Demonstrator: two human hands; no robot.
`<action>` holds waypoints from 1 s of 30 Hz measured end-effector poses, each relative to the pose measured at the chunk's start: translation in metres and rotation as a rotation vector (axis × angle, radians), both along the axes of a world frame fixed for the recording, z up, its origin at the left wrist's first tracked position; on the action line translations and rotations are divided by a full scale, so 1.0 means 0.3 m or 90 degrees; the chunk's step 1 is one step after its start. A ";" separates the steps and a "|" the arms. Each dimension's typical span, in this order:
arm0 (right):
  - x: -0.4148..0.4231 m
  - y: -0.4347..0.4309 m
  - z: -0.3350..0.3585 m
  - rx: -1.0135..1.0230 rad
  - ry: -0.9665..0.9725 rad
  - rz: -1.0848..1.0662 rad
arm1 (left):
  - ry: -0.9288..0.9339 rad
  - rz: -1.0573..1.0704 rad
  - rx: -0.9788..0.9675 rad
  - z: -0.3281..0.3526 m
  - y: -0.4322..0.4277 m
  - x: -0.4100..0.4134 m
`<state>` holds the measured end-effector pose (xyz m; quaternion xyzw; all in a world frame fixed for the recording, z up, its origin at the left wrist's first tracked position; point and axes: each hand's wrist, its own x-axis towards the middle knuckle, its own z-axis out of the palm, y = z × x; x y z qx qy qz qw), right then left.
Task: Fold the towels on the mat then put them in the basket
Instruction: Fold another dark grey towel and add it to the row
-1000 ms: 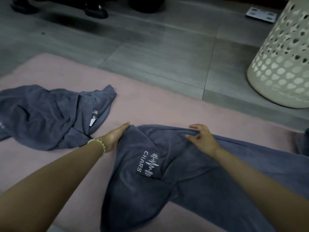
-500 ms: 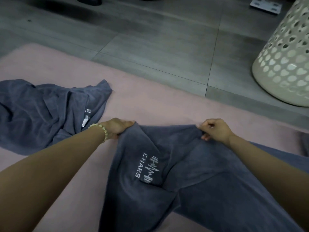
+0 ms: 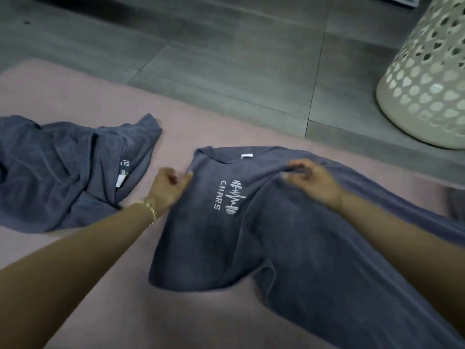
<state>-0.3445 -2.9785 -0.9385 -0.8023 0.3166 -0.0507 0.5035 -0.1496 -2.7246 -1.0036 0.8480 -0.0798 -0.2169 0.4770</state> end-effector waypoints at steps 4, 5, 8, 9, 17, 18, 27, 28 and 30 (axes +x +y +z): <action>-0.155 0.238 -0.091 0.078 0.114 0.120 | -0.081 -0.170 0.160 -0.023 0.189 -0.122; -0.186 0.289 -0.108 0.089 0.148 0.123 | -0.086 -0.200 0.204 -0.012 0.225 -0.154; -0.250 0.380 -0.149 -0.014 0.258 0.136 | -0.020 -0.244 0.315 0.023 0.293 -0.259; -0.262 0.395 -0.148 -0.062 0.282 0.148 | 0.023 -0.239 0.306 0.033 0.307 -0.288; -0.225 0.560 -0.103 0.184 0.103 0.130 | 0.179 0.098 -0.006 0.084 0.454 -0.249; -0.210 0.577 -0.098 0.181 0.077 0.127 | 0.177 0.135 -0.056 0.092 0.467 -0.218; -0.242 0.641 -0.146 0.278 0.197 0.209 | 0.106 0.229 -0.031 0.096 0.526 -0.171; -0.245 0.623 -0.142 0.274 0.192 0.198 | 0.141 0.194 -0.012 0.086 0.520 -0.193; -0.253 0.576 -0.130 0.258 0.173 0.175 | 0.164 0.140 0.033 0.084 0.488 -0.246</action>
